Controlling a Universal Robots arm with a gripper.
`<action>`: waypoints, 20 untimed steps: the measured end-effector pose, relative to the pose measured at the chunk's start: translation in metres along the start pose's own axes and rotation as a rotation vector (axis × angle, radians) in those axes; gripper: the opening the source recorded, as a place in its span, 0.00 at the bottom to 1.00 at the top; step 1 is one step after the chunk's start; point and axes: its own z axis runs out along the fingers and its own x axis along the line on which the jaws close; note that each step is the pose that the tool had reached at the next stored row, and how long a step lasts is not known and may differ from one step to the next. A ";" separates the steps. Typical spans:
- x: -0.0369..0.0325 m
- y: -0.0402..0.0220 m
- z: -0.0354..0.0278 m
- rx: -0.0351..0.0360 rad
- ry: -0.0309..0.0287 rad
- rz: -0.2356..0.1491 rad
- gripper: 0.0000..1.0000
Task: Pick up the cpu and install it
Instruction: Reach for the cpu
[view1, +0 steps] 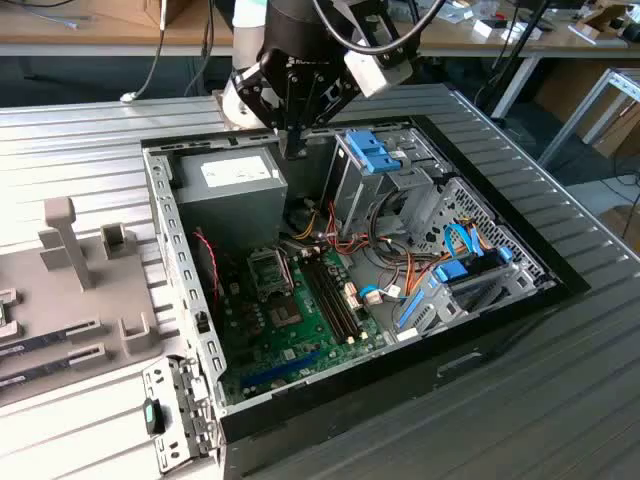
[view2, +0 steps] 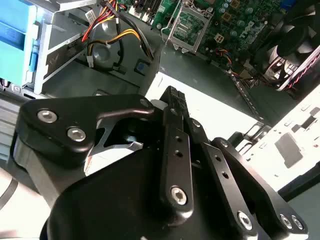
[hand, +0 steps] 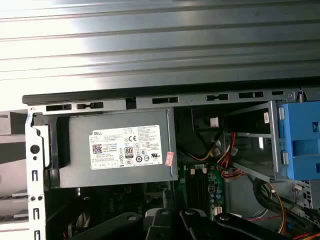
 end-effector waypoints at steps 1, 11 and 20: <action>0.0001 0.0000 0.0000 0.0000 0.0000 0.000 0.11; 0.0054 -0.0004 -0.0002 0.0000 0.0000 0.000 0.11; 0.0126 -0.0010 -0.0003 -0.0001 -0.0001 0.000 0.11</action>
